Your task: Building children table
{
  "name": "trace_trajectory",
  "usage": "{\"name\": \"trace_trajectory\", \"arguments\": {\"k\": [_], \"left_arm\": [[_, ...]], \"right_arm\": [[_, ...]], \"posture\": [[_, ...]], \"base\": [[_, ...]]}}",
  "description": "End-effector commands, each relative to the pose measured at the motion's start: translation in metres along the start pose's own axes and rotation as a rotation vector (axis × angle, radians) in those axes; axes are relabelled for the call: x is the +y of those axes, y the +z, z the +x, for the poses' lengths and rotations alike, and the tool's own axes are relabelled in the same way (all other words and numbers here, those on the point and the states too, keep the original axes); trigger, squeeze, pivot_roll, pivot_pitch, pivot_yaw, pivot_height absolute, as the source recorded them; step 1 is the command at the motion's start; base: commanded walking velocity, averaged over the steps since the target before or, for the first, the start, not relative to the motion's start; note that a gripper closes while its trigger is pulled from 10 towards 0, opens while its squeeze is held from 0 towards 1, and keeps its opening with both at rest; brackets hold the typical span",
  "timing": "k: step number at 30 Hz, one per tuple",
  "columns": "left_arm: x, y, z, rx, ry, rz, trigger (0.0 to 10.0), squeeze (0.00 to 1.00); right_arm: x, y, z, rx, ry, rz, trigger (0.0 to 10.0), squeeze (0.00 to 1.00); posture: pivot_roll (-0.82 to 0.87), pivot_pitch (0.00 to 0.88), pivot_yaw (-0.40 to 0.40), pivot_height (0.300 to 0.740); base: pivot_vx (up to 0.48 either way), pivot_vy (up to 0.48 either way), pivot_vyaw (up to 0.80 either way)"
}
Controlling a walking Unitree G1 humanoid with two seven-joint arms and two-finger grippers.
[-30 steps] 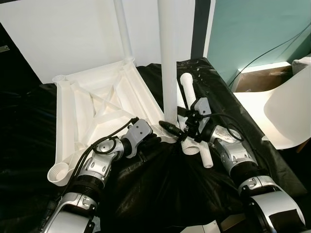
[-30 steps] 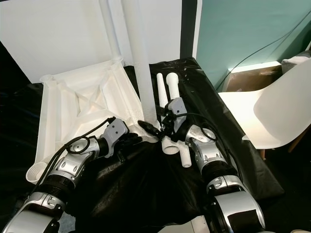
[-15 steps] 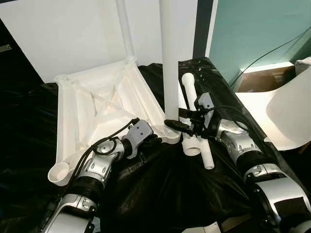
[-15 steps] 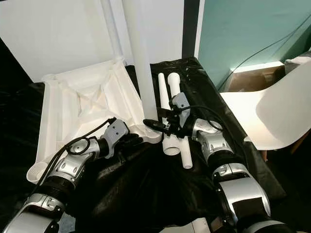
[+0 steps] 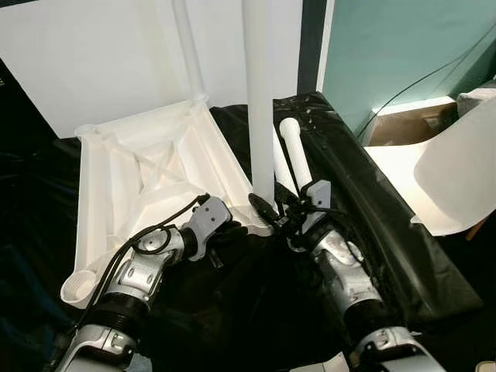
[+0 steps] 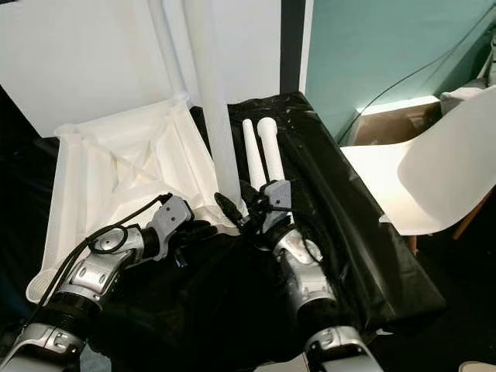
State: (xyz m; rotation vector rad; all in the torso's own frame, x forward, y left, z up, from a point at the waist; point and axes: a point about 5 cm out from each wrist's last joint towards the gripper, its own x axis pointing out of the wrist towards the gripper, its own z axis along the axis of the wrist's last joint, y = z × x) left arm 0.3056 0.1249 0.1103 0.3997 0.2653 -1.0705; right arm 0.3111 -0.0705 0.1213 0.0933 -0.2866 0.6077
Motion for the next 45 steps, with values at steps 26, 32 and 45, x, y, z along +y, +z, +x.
{"name": "trace_trajectory", "arguments": {"k": [26,32,45], "left_arm": [[-0.047,-0.037,-0.007,0.083,-0.220,-0.127,10.0,0.00],[-0.045,-0.035,-0.008,0.079,-0.209,-0.124,10.0,0.00],[-0.045,-0.032,-0.004,0.077,-0.209,-0.117,10.0,0.00]], "right_arm": [[-0.010,0.019,0.019,0.233,0.624,-0.108,10.0,0.00],[-0.021,0.011,0.016,0.364,0.672,-0.178,4.0,0.00],[-0.008,-0.003,0.005,0.345,0.575,-0.075,0.0,0.00]], "posture": [[-0.02,0.000,0.079,0.740],[-0.02,0.000,0.079,0.740],[-0.03,0.000,0.081,0.740]], "base": [[0.000,0.000,0.00],[0.000,0.000,0.00],[0.000,0.000,0.00]]}}
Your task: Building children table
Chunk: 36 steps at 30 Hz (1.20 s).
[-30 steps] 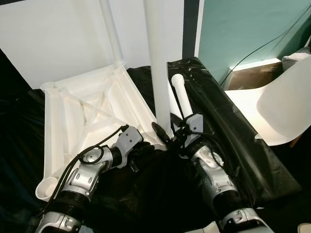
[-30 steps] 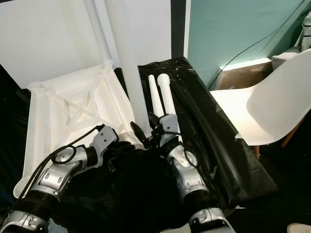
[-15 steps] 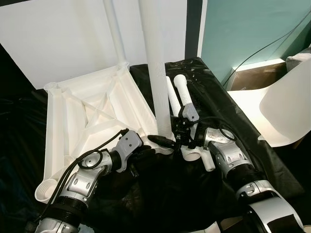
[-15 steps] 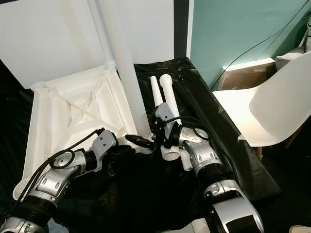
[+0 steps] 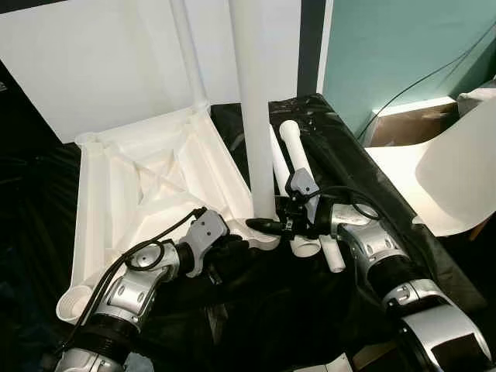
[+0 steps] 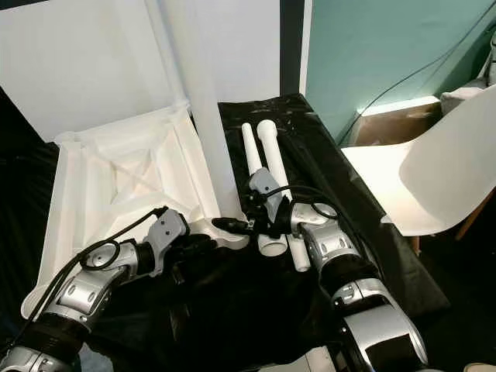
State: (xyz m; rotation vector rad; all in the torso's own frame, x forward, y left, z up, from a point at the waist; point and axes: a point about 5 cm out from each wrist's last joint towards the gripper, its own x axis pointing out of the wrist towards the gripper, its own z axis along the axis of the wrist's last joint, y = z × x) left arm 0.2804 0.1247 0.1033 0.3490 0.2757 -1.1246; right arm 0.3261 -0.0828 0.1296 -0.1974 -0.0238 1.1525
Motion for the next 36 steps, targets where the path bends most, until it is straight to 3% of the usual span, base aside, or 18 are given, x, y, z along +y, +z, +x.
{"name": "trace_trajectory", "arguments": {"k": [1,2,4,5,8,10,15,16,18,19,21,22,26,27,36], "left_arm": [[-0.020,-0.025,0.006,0.100,-0.148,-0.086,10.0,0.00],[-0.020,-0.025,0.006,0.100,-0.148,-0.086,10.0,0.00],[-0.019,-0.025,0.006,0.101,-0.148,-0.084,10.0,0.00],[-0.020,-0.025,0.006,0.101,-0.148,-0.084,10.0,0.00],[-0.020,-0.024,0.006,0.101,-0.149,-0.084,10.0,0.00],[-0.020,-0.024,0.006,0.101,-0.146,-0.086,10.0,0.00],[-0.022,-0.027,0.003,0.107,-0.146,-0.095,10.0,0.00],[-0.023,-0.029,0.003,0.111,-0.146,-0.096,10.0,0.00],[-0.023,-0.029,0.002,0.113,-0.147,-0.096,10.0,0.00],[-0.023,-0.029,0.003,0.113,-0.146,-0.095,10.0,0.00],[-0.022,-0.029,0.003,0.113,-0.145,-0.095,10.0,0.00],[-0.021,-0.028,0.004,0.111,-0.144,-0.094,10.0,0.00],[-0.020,-0.026,0.006,0.105,-0.143,-0.091,10.0,0.00],[-0.020,-0.025,0.007,0.104,-0.143,-0.091,10.0,0.00],[-0.020,-0.026,0.008,0.105,-0.145,-0.092,10.0,0.00]], "right_arm": [[0.015,-0.009,0.009,-0.068,-0.175,0.051,0.0,0.00],[0.015,-0.009,0.009,-0.068,-0.175,0.051,0.0,0.00],[0.020,-0.012,0.002,-0.207,-0.517,0.082,0.0,0.00],[0.022,-0.013,-0.001,-0.236,-0.590,0.093,0.0,0.00],[0.026,-0.013,-0.001,-0.260,-0.634,0.111,0.0,0.00],[0.021,-0.013,-0.005,-0.268,-0.731,0.126,0.0,0.00],[0.021,-0.014,-0.008,-0.257,-0.763,0.130,0.0,0.00],[0.022,-0.014,-0.005,-0.238,-0.738,0.121,9.4,0.00],[0.024,-0.014,-0.003,-0.223,-0.720,0.114,9.4,0.00],[0.024,-0.012,-0.001,-0.227,-0.689,0.100,10.0,0.10],[0.025,-0.010,0.001,-0.234,-0.684,0.086,10.0,0.10],[0.026,-0.008,0.003,-0.240,-0.657,0.079,10.0,1.00],[0.020,-0.004,0.006,-0.225,-0.573,0.060,10.0,1.00],[0.015,-0.003,0.005,-0.212,-0.517,0.066,10.0,0.00],[-0.002,0.001,-0.007,-0.113,-0.186,0.090,10.0,0.00]], "posture": [[-0.03,0.000,0.080,0.740],[-0.03,0.000,0.080,0.740],[-0.02,0.000,0.082,0.740],[-0.02,0.000,0.082,0.740],[-0.02,0.000,0.081,0.740],[-0.01,0.000,0.076,0.740],[-0.01,0.000,0.080,0.740],[-0.02,0.000,0.081,0.740],[-0.02,0.000,0.081,0.740],[-0.02,0.000,0.080,0.740],[-0.02,0.000,0.080,0.740],[-0.02,0.000,0.080,0.740],[-0.02,0.000,0.080,0.740],[-0.03,0.000,0.078,0.740],[-0.03,0.000,0.076,0.740]], "base": [[0.000,0.000,0.00],[0.000,0.000,0.00],[0.000,0.000,0.00],[0.000,0.000,0.00],[0.000,0.000,0.00],[0.000,0.000,0.00],[0.000,0.000,0.00],[0.000,0.000,0.00],[0.000,0.000,0.00],[0.000,0.000,0.00],[0.000,0.000,0.00],[0.000,0.000,0.00],[0.000,0.000,0.00],[0.000,0.000,0.00],[0.000,0.000,0.00]]}}
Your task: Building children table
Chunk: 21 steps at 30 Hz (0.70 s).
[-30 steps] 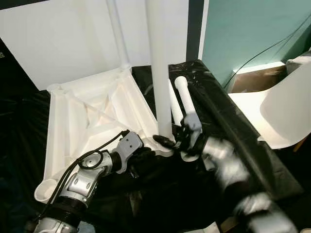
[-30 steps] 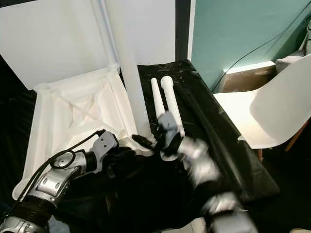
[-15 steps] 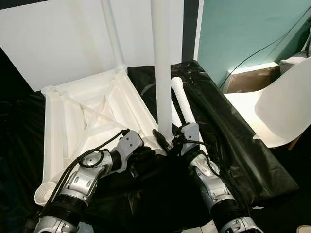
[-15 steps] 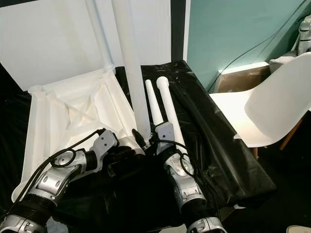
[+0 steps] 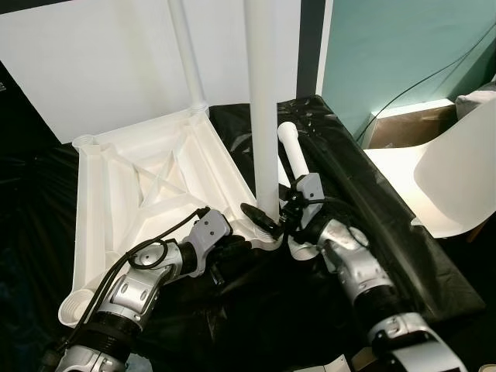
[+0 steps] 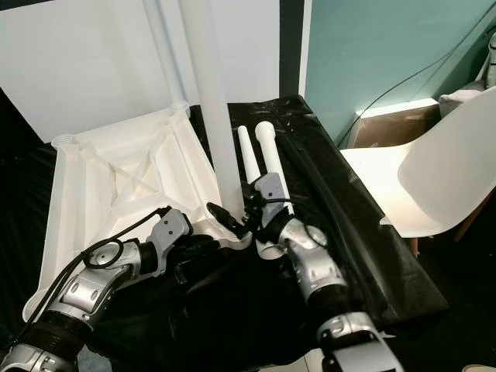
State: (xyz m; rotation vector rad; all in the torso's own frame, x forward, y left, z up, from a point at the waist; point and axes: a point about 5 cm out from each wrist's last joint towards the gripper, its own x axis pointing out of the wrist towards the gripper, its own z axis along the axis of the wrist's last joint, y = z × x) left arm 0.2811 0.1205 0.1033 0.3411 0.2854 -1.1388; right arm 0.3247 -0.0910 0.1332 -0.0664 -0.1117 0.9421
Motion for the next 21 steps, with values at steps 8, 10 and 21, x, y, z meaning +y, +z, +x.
{"name": "trace_trajectory", "arguments": {"k": [8,10,21], "left_arm": [[-0.018,-0.028,0.005,0.102,-0.126,-0.084,10.0,0.00],[-0.018,-0.027,0.005,0.101,-0.126,-0.084,10.0,0.00],[-0.019,-0.027,0.004,0.100,-0.127,-0.083,10.0,0.00]], "right_arm": [[-0.016,0.005,-0.010,0.119,0.262,-0.025,1.5,0.00],[-0.019,0.008,-0.009,0.116,0.270,-0.037,0.0,0.00],[-0.015,0.004,-0.012,0.134,0.317,-0.002,0.0,0.00]], "posture": [[-0.03,0.000,0.076,0.740],[-0.03,0.000,0.076,0.740],[-0.03,0.000,0.074,0.740]], "base": [[0.000,0.000,0.00],[0.000,0.000,0.00],[0.000,0.000,0.00]]}}
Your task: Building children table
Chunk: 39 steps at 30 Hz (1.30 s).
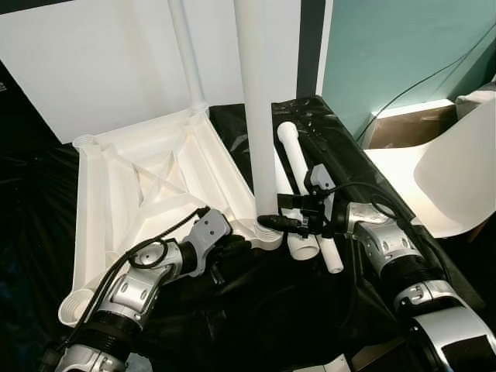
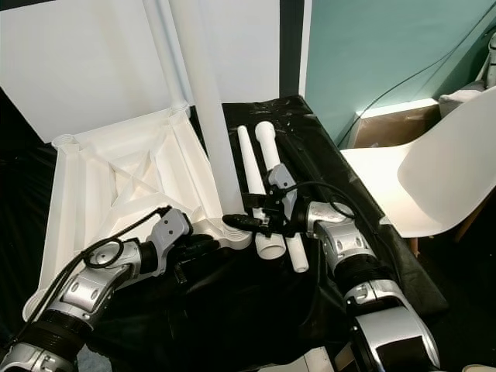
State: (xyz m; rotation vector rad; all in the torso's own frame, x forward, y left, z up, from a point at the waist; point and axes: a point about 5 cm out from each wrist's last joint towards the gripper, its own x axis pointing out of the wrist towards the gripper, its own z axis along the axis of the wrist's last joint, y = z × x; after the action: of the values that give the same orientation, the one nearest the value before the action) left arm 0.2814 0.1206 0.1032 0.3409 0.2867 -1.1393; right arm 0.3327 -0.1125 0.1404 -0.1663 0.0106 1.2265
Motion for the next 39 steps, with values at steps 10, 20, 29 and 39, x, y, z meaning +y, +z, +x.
{"name": "trace_trajectory", "arguments": {"k": [10,20,29,39], "left_arm": [[-0.022,-0.027,0.006,0.091,-0.127,-0.088,10.0,0.00],[-0.025,-0.028,0.005,0.097,-0.134,-0.089,10.0,0.00],[-0.025,-0.029,0.006,0.098,-0.124,-0.094,10.0,0.00],[-0.025,-0.028,0.008,0.096,-0.130,-0.097,10.0,0.00]], "right_arm": [[0.027,-0.010,0.015,-0.275,-0.648,0.086,0.0,0.00],[0.029,-0.014,0.002,-0.282,-0.883,0.052,0.0,0.00],[0.032,-0.016,0.020,-0.194,-0.695,0.025,10.0,1.00],[0.010,-0.005,0.015,-0.142,-0.516,-0.015,10.0,0.00]], "posture": [[-0.02,0.000,0.064,0.740],[-0.01,0.000,0.060,0.740],[-0.01,0.000,0.054,0.740],[-0.03,0.000,0.057,0.740]], "base": [[0.000,0.000,0.00],[0.000,0.000,0.00],[0.000,0.000,0.00],[0.000,0.000,0.00]]}}
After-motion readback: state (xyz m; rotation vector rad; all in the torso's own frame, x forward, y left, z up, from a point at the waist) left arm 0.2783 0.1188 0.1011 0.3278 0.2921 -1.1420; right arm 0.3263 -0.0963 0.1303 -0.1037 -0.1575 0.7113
